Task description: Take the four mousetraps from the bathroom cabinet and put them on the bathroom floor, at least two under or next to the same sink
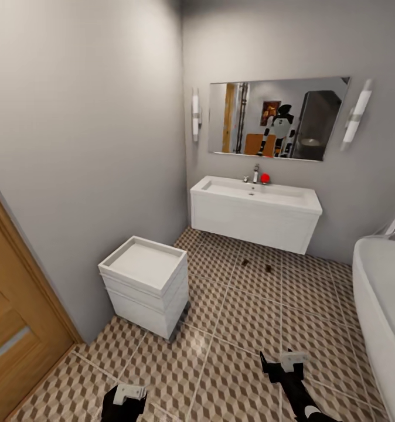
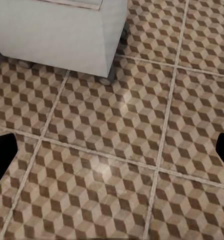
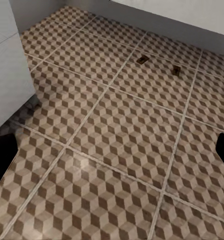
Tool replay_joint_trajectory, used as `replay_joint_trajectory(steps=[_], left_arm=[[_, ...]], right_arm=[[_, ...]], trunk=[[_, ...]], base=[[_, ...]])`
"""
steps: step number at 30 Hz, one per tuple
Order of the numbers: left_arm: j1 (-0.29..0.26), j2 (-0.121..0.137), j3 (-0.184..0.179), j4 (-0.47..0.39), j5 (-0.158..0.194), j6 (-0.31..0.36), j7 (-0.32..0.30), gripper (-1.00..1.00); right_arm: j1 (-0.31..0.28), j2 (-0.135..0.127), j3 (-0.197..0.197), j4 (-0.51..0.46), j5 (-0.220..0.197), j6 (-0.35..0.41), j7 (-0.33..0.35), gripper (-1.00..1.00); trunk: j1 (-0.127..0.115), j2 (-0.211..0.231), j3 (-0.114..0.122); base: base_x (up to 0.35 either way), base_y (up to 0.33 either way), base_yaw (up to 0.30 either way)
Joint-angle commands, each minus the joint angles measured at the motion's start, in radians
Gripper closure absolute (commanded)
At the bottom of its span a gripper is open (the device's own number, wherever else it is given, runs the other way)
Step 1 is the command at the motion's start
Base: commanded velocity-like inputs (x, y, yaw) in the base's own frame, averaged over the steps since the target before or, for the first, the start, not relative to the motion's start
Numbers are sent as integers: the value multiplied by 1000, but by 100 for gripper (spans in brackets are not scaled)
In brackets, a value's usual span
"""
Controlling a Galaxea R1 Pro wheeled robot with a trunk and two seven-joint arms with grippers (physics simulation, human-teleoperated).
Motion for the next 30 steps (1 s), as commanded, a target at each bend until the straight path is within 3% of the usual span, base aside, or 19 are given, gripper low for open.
replay_joint_trajectory(steps=[1,30], left_arm=[[-2,-1,-9,5,9,-7,0,-100],[-2,-1,-9,4,9,13,-1,-100]], right_arm=[[-1,0,8,1,-4,-3,-2,-100],[-1,2,8,1,-4,-2,-2,-100]], trunk=[[1,-2,-2],[1,-2,-2]], base=[[0,0,283],[-66,0,279]])
